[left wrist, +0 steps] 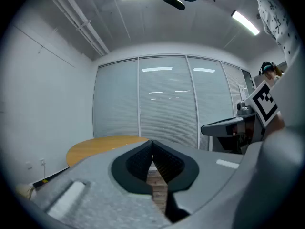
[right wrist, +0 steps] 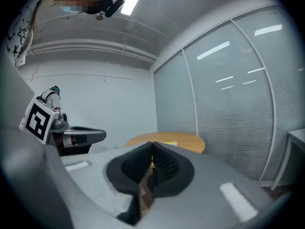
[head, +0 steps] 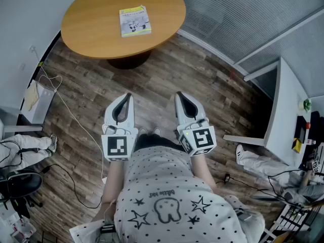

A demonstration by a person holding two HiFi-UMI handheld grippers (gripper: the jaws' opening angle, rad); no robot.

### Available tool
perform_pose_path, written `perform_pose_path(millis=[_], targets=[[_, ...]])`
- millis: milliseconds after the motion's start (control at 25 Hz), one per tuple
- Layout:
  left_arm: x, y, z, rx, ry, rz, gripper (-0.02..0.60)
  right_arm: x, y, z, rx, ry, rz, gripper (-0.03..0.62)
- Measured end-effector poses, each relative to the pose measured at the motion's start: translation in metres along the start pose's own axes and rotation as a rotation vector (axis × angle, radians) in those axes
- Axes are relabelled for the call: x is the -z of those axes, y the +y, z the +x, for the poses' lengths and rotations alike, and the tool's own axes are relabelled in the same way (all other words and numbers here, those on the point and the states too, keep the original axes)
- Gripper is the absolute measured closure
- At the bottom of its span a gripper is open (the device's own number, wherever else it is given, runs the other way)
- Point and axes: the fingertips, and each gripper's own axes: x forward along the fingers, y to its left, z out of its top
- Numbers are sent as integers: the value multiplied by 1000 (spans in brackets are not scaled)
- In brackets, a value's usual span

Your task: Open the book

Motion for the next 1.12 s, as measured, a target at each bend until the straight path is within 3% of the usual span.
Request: perform_pose_path(millis=[880, 1120], targets=[[-9, -43, 23, 27, -22, 21, 571, 0, -32, -15, -37, -16, -26, 589], [-14, -57, 26, 66, -61, -40, 571, 4, -41, -18, -41, -5, -20, 590]])
